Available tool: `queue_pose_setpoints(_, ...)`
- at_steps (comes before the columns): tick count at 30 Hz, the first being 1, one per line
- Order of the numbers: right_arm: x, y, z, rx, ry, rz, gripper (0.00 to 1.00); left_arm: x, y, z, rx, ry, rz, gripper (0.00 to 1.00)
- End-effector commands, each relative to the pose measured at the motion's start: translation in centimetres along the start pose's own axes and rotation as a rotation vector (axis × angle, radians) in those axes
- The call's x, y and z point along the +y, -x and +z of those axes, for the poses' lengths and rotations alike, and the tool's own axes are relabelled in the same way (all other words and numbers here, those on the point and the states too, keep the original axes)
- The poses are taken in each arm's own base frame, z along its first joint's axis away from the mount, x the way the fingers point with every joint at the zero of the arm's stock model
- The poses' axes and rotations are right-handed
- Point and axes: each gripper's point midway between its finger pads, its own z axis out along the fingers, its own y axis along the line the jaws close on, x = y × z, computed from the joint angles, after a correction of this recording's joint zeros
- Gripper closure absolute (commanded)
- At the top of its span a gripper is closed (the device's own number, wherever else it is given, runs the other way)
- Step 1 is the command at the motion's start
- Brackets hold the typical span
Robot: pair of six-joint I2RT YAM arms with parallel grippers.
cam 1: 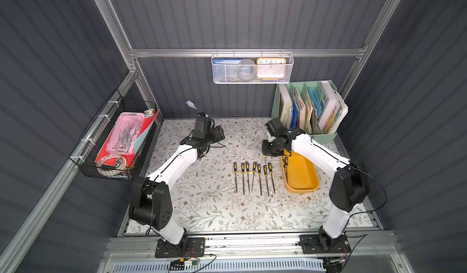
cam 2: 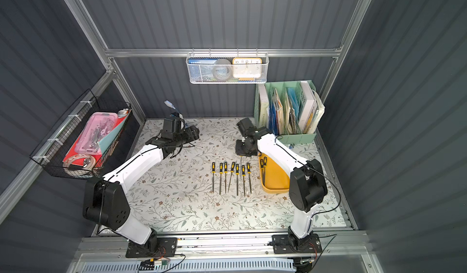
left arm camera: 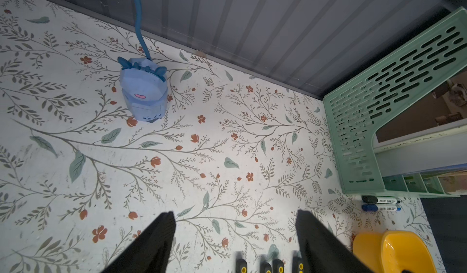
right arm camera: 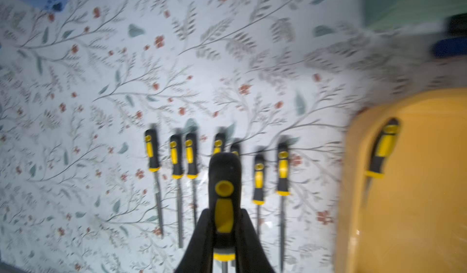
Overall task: Take the file tool out of the storage box
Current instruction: Place the file tool at the center of the board.
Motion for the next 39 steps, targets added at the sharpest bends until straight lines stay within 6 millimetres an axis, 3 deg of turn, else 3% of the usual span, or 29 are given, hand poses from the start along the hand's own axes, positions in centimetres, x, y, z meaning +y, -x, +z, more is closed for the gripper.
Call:
queue_pose_setpoints(1,5.4,-0.9,2.3,-0.005,0.086,0.056,1.00,0.2,1.5,-1.4,-0.037,0.011,-0.022,0.19)
queue_pose_setpoints(5,9.9,-2.5,5.5,0.023,0.114,0.037,1.00,0.5,1.6,-1.8,-0.043,0.019,-0.028,0.19)
queue_pose_setpoints(9,11.7,-3.3,8.0,0.015,0.071,0.001,1.00,0.9,1.3,-2.1,-0.039,0.028,-0.030,0.19)
queue_pose_setpoints(16,11.4,-5.0,11.9,0.065,0.007,-0.003,1.00,1.5,0.6,-2.6,-0.036,0.039,-0.033,0.19)
queue_pose_setpoints(28,10.7,-6.5,14.4,0.106,-0.035,-0.016,1.00,1.8,0.1,-2.3,-0.029,0.042,-0.040,0.19)
queue_pose_setpoints(33,10.9,-6.7,14.9,0.117,-0.035,-0.012,0.83,1.8,0.1,-2.2,-0.027,0.042,-0.040,0.18)
queue_pose_setpoints(39,11.1,-6.7,15.0,0.122,-0.029,-0.008,0.72,1.8,0.1,-2.3,-0.029,0.046,-0.035,0.18)
